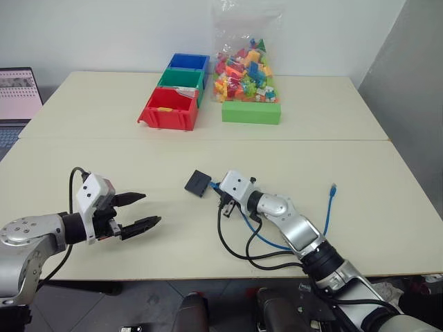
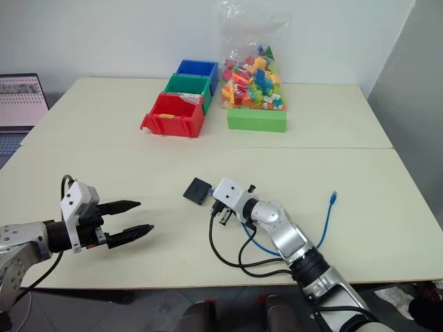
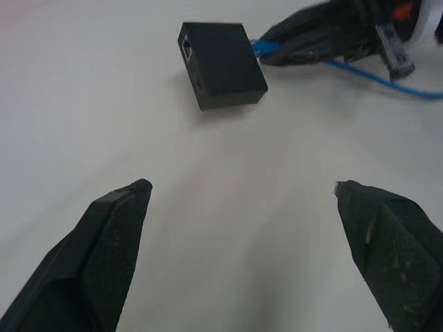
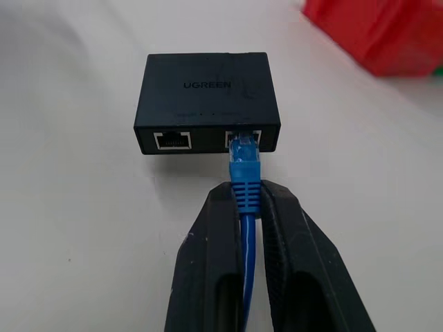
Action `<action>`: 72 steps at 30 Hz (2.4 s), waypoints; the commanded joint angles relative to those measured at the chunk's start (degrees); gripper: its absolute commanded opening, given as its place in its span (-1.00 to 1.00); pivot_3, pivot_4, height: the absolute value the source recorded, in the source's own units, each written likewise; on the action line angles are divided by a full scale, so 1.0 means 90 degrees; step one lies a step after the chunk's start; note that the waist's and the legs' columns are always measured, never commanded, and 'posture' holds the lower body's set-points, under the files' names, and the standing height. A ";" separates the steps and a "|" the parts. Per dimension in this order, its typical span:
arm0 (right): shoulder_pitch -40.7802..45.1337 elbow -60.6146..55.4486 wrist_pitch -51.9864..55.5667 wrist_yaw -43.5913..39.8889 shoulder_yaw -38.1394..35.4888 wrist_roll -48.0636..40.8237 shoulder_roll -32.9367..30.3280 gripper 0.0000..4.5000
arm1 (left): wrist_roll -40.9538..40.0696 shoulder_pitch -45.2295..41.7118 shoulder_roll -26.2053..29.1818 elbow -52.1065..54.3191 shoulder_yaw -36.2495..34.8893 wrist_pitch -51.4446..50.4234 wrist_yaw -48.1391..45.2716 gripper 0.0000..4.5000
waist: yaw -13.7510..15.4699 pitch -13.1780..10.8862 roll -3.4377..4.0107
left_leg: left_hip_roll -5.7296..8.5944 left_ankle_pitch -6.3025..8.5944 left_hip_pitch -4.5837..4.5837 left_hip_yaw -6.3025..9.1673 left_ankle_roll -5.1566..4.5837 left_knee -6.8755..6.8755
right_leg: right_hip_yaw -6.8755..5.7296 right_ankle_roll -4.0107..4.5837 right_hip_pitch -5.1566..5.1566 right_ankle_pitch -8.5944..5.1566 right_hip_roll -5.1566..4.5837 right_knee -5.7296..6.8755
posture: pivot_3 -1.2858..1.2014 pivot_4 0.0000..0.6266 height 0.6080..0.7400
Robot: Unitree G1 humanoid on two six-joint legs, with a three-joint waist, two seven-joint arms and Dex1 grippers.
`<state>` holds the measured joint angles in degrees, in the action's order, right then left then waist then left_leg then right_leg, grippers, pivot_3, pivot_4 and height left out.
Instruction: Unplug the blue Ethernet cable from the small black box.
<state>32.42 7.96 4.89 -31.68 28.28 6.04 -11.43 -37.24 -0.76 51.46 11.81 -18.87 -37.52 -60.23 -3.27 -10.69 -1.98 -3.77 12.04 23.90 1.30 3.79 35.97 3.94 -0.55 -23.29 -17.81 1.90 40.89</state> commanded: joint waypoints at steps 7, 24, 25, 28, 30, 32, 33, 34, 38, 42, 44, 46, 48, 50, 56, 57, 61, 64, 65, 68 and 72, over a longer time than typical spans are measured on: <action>0.0547 -0.0527 -0.2824 -0.1253 0.0050 0.0132 -0.0778 -0.95 | -0.1684 -0.0994 -0.0253 0.0202 0.0047 -0.1811 0.0241 1.00 | -0.0002 0.0000 -0.0001 | 0.0001 0.0000 -0.0002 0.0003 0.0000 0.0001 | -0.0003 0.0009 0.0003 0.0006 0.0000 0.0003 | 0.03 -0.52 1.00; 0.0666 -0.0451 -0.3143 -0.1353 -0.0071 0.0404 -0.0818 -0.95 | -0.2163 -0.1085 -0.0389 0.0180 0.0032 -0.2232 0.0354 0.58 | 0.0016 0.0000 -0.0001 | 0.0005 -0.0001 -0.0003 0.0008 0.0001 0.0006 | -0.0002 0.0024 0.0007 0.0015 -0.0003 0.0008 | 0.03 -0.52 1.00; 0.0663 -0.0438 -0.3162 -0.1352 -0.0078 0.0410 -0.0820 -0.95 | -0.2148 -0.1045 -0.0366 0.0167 0.0024 -0.2202 0.0308 0.47 | 0.0016 0.0000 -0.0001 | 0.0005 -0.0001 -0.0003 0.0008 0.0001 0.0006 | -0.0002 0.0024 0.0007 0.0015 -0.0003 0.0008 | 0.03 -0.52 1.00; 0.0665 -0.0403 -0.3202 -0.1348 -0.0098 0.0429 -0.0823 -0.95 | -0.2112 -0.0960 -0.0322 0.0140 0.0027 -0.2157 0.0210 0.23 | 0.0018 0.0000 -0.0001 | 0.0005 -0.0001 -0.0003 0.0007 0.0001 0.0006 | -0.0001 0.0025 0.0007 0.0015 -0.0003 0.0008 | 0.03 -0.52 1.00; 0.0673 -0.0379 -0.3236 -0.1346 -0.0116 0.0437 -0.0827 -0.95 | -0.2088 -0.0894 -0.0294 0.0117 0.0019 -0.2125 0.0140 0.05 | 0.0020 0.0000 0.0000 | 0.0005 -0.0001 -0.0003 0.0008 0.0001 0.0006 | -0.0002 0.0025 0.0007 0.0015 -0.0004 0.0008 | 0.03 -0.52 1.00; 0.0686 -0.0352 -0.3277 -0.1341 -0.0134 0.0441 -0.0831 -0.95 | -0.2070 -0.0826 -0.0268 0.0095 0.0010 -0.2096 0.0061 -0.15 | 0.0021 0.0000 0.0000 | 0.0005 -0.0001 -0.0003 0.0008 0.0001 0.0006 | -0.0002 0.0024 0.0007 0.0015 -0.0004 0.0008 | 0.03 -0.52 1.00; 0.0689 -0.0346 -0.3290 -0.1339 -0.0139 0.0442 -0.0830 -0.95 | -0.2064 -0.0805 -0.0256 0.0090 0.0012 -0.2087 0.0032 -0.22 | 0.0021 0.0000 0.0000 | 0.0005 -0.0001 -0.0003 0.0007 0.0001 0.0006 | -0.0002 0.0024 0.0007 0.0015 -0.0004 0.0008 | 0.03 -0.52 1.00; 0.0692 -0.0350 -0.3301 -0.1340 -0.0144 0.0439 -0.0827 -0.95 | -0.2062 -0.0793 -0.0255 0.0083 0.0011 -0.2080 0.0016 -0.31 | 0.0021 0.0000 0.0000 | 0.0005 -0.0001 -0.0003 0.0007 0.0001 0.0006 | -0.0001 0.0024 0.0007 0.0015 -0.0004 0.0008 | 0.03 -0.52 1.00; 0.0695 -0.0372 -0.3364 -0.1368 -0.0150 0.0426 -0.0813 -0.95 | -0.2056 -0.0809 -0.0293 0.0063 0.0011 -0.2070 0.0006 -0.65 | 0.0025 0.0000 0.0000 | 0.0005 -0.0001 -0.0003 0.0007 0.0001 0.0006 | -0.0002 0.0024 0.0007 0.0014 -0.0004 0.0008 | 0.03 -0.52 1.00; 0.0712 -0.0414 -0.3582 -0.1382 -0.0057 0.0574 -0.0851 -0.95 | -0.2036 -0.0818 -0.0360 0.0074 0.0046 -0.2008 -0.0032 -0.65 | 0.0025 0.0000 0.0000 | 0.0005 -0.0001 -0.0003 0.0007 0.0001 0.0006 | -0.0001 0.0024 0.0007 0.0014 -0.0004 0.0008 | 0.03 -0.52 1.00; 0.0708 -0.0417 -0.3649 -0.1386 -0.0035 0.0627 -0.0870 -0.95 | -0.2032 -0.0815 -0.0411 0.0083 0.0048 -0.1954 -0.0054 -0.65 | 0.0025 0.0000 0.0000 | 0.0005 -0.0001 -0.0003 0.0007 0.0001 0.0006 | -0.0001 0.0024 0.0007 0.0014 -0.0004 0.0008 | 0.03 -0.52 1.00; 0.0694 -0.0439 -0.3686 -0.1430 -0.0024 0.0638 -0.0909 -0.95 | -0.2004 -0.0797 -0.0475 0.0106 0.0056 -0.1841 -0.0102 -0.65 | 0.0025 0.0000 0.0000 | 0.0005 -0.0001 -0.0003 0.0007 0.0001 0.0007 | -0.0002 0.0024 0.0007 0.0014 -0.0004 0.0008 | 0.03 -0.52 1.00; 0.0633 -0.0563 -0.3510 -0.1640 -0.0025 0.0441 -0.0963 -0.64 | -0.1972 -0.0776 -0.0535 0.0126 0.0077 -0.1724 -0.0166 -0.65 | 0.0025 0.0000 -0.0001 | 0.0005 -0.0001 -0.0003 0.0006 0.0001 0.0007 | 0.0000 0.0025 0.0007 0.0015 -0.0004 0.0008 | 0.03 -0.52 1.00; 0.0577 -0.0731 -0.3310 -0.1833 -0.0048 0.0257 -0.1024 -0.43 | -0.1916 -0.0779 -0.0531 0.0139 0.0141 -0.1652 -0.0219 -0.65 | 0.0029 0.0000 0.0000 | 0.0005 -0.0001 -0.0003 0.0007 0.0001 0.0007 | -0.0001 0.0026 0.0007 0.0015 -0.0004 0.0008 | 0.03 -0.52 1.00; 0.0202 -0.2160 -0.1052 -0.2952 -0.0310 -0.1186 -0.1679 0.16 | -0.1674 -0.1022 -0.0623 0.0219 0.0691 -0.1361 -0.0553 -0.65 | 0.0077 -0.0002 0.0004 | 0.0007 -0.0001 -0.0002 0.0008 0.0001 0.0006 | -0.0002 0.0027 0.0007 0.0016 -0.0005 0.0008 | 0.03 -0.52 1.00; 0.0150 -0.2506 -0.0333 -0.3024 -0.0443 -0.1657 -0.1776 0.25 | -0.1602 -0.1071 -0.0643 0.0230 0.0809 -0.1259 -0.0654 -0.65 | 0.0108 -0.0002 0.0003 | 0.0009 -0.0001 -0.0002 0.0007 0.0001 0.0007 | -0.0002 0.0026 0.0011 0.0016 -0.0007 0.0008 | 0.03 -0.52 1.00; 0.0113 -0.3313 0.2262 -0.2887 -0.1078 -0.3428 -0.1933 0.46 | -0.1389 -0.1164 -0.0747 0.0154 0.1089 -0.0866 -0.0987 -0.65 | 0.0156 -0.0003 0.0005 | 0.0008 -0.0001 -0.0003 0.0007 0.0001 0.0010 | -0.0002 0.0024 0.0011 0.0014 -0.0007 0.0006 | 0.03 -0.52 1.00; 0.0078 -0.3442 0.3574 -0.2489 -0.1500 -0.4344 -0.1790 0.46 | -0.1314 -0.1214 -0.0806 0.0050 0.1166 -0.0633 -0.1210 -0.65 | 0.0140 -0.0003 0.0004 | 0.0006 -0.0001 -0.0005 0.0006 0.0001 0.0008 | 0.0000 0.0023 0.0011 0.0013 -0.0006 0.0007 | 0.03 -0.52 1.00; 0.0058 -0.3458 0.3821 -0.2362 -0.1596 -0.4490 -0.1741 0.46 | -0.1297 -0.1223 -0.0821 0.0031 0.1183 -0.0585 -0.1258 -0.65 | 0.0138 -0.0003 0.0005 | 0.0005 -0.0001 -0.0006 0.0007 0.0001 0.0008 | -0.0001 0.0023 0.0011 0.0013 -0.0005 0.0007 | 0.03 -0.52 1.00; -0.0082 -0.3429 0.4593 -0.1874 -0.1968 -0.5099 -0.1449 0.46 | -0.1282 -0.1248 -0.0856 -0.0005 0.1217 -0.0499 -0.1346 -0.65 | 0.0137 -0.0003 0.0005 | 0.0006 0.0000 -0.0005 0.0007 0.0000 0.0008 | -0.0001 0.0013 0.0009 0.0008 -0.0003 0.0007 | 0.03 -0.52 1.00; -0.0400 -0.3378 0.5381 -0.1432 -0.2333 -0.5922 -0.1052 0.46 | -0.1281 -0.1311 -0.0884 -0.0012 0.1245 -0.0468 -0.1391 -0.65 | 0.0140 -0.0003 0.0005 | 0.0008 0.0000 0.0000 0.0006 0.0000 0.0008 | -0.0001 0.0009 0.0008 0.0005 -0.0003 0.0002 | 0.03 -0.52 1.00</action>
<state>29.94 -21.10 49.46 -47.14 10.65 -41.40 -23.18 -48.46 -11.61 43.60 10.91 -7.43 -42.91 -71.91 -2.01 -10.72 -1.94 -3.70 12.04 23.90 1.34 3.79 36.04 3.94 -0.48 -23.22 -17.76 1.87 40.91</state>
